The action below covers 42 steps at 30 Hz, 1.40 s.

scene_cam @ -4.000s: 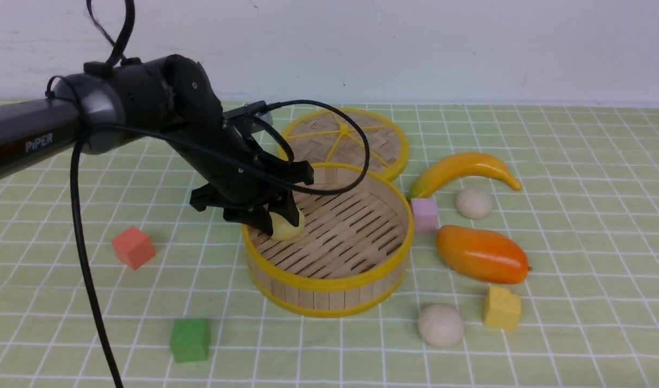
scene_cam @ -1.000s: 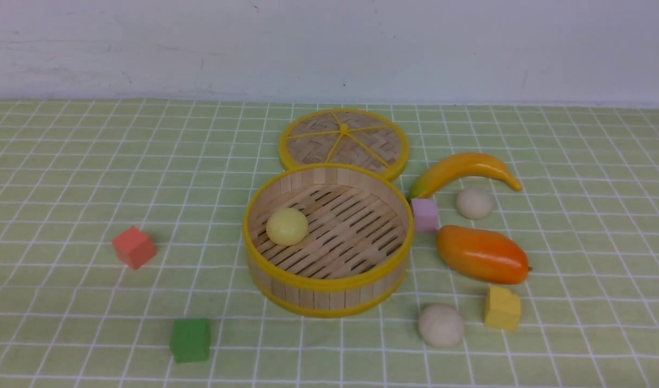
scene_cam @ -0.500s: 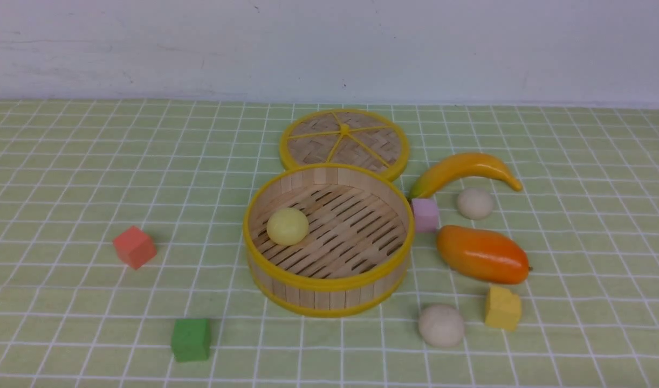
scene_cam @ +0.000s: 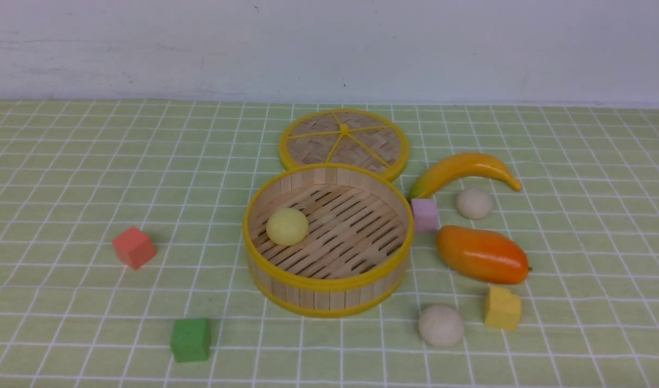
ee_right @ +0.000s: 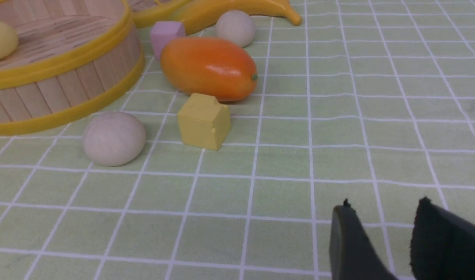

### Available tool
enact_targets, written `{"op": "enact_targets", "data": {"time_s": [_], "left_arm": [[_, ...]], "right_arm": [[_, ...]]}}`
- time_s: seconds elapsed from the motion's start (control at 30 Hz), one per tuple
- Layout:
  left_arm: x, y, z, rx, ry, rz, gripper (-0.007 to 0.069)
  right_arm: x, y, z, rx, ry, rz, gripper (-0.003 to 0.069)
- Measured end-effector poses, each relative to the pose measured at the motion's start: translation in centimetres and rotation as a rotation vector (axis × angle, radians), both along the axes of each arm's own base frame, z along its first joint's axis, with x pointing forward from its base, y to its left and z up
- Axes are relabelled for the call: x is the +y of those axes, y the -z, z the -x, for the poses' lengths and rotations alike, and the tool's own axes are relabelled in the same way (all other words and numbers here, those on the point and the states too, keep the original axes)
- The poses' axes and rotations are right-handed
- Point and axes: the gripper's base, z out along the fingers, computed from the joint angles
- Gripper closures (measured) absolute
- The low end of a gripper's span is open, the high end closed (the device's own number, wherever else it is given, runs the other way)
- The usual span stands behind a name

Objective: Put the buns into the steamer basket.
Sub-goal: Use the right arm to grab a steamed stuffed bun

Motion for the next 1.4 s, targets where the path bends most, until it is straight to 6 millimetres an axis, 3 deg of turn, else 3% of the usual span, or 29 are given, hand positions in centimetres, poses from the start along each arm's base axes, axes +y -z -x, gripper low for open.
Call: {"op": "enact_targets", "data": {"time_s": [0.5, 0.8, 1.2, 1.3, 1.4], "left_arm": [[0.0, 0.0, 0.0, -0.001, 0.000, 0.000, 0.0594], [0.0, 0.0, 0.0, 0.000, 0.000, 0.000, 0.0586], [0.0, 0.0, 0.0, 0.001, 0.000, 0.000, 0.0572], [0.0, 0.0, 0.0, 0.001, 0.000, 0.000, 0.0569], [0.0, 0.0, 0.0, 0.001, 0.000, 0.000, 0.0567]], "right_arm": [[0.0, -0.1, 0.0, -0.008, 0.000, -0.003, 0.0418], [0.0, -2.4, -0.5, -0.288, 0.014, -0.092, 0.0418], [-0.2, -4.2, -0.3, -0.443, 0.039, -0.302, 0.0418], [-0.2, -5.9, 0.0, -0.479, 0.035, -0.333, 0.0418], [-0.2, -9.2, 0.4, -0.504, 0.025, -0.363, 0.0418]]}}
